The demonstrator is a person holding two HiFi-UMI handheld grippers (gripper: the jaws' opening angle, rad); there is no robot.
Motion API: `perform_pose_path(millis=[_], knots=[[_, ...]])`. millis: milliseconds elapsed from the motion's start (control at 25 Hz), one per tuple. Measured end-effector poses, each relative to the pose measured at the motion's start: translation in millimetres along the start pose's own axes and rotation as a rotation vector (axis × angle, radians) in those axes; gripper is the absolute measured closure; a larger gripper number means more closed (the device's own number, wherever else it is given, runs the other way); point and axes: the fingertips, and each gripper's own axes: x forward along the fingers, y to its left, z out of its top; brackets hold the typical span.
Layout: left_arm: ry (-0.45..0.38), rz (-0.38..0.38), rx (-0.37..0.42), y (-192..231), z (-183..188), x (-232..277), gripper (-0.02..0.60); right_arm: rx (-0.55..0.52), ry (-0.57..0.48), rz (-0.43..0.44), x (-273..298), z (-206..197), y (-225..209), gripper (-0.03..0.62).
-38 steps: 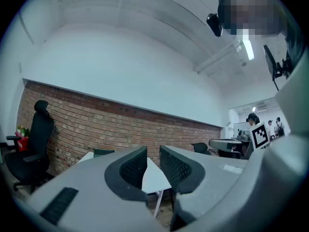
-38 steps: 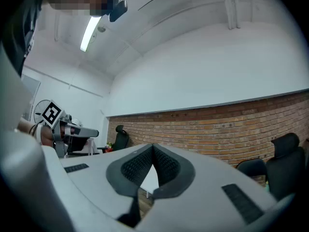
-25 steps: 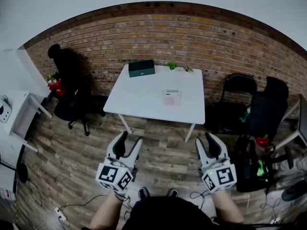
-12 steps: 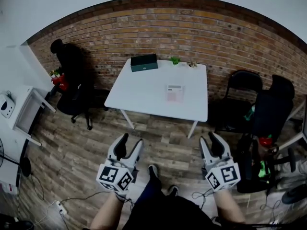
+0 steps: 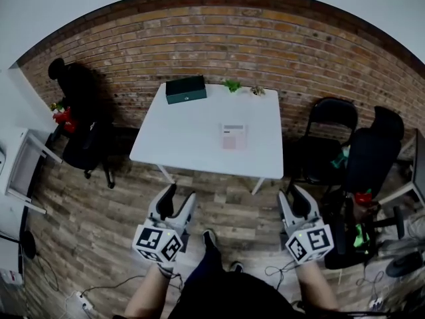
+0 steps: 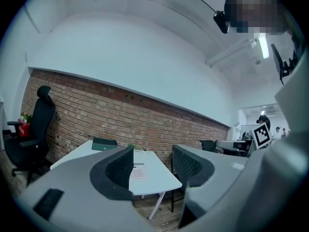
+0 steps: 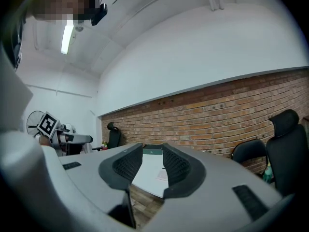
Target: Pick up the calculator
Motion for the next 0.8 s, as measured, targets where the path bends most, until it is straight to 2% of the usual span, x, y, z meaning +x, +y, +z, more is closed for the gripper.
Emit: perform_pose_path(millis=[480, 800], knots=[[0.068, -0.079, -0.056, 120, 5, 112, 0.336, 0.035, 0.055, -0.104, 145, 3, -28, 0.455], [0.118, -0.137, -0.130, 160, -10, 162, 0.336, 0.074, 0.114, -0.140, 199, -12, -38, 0.456]])
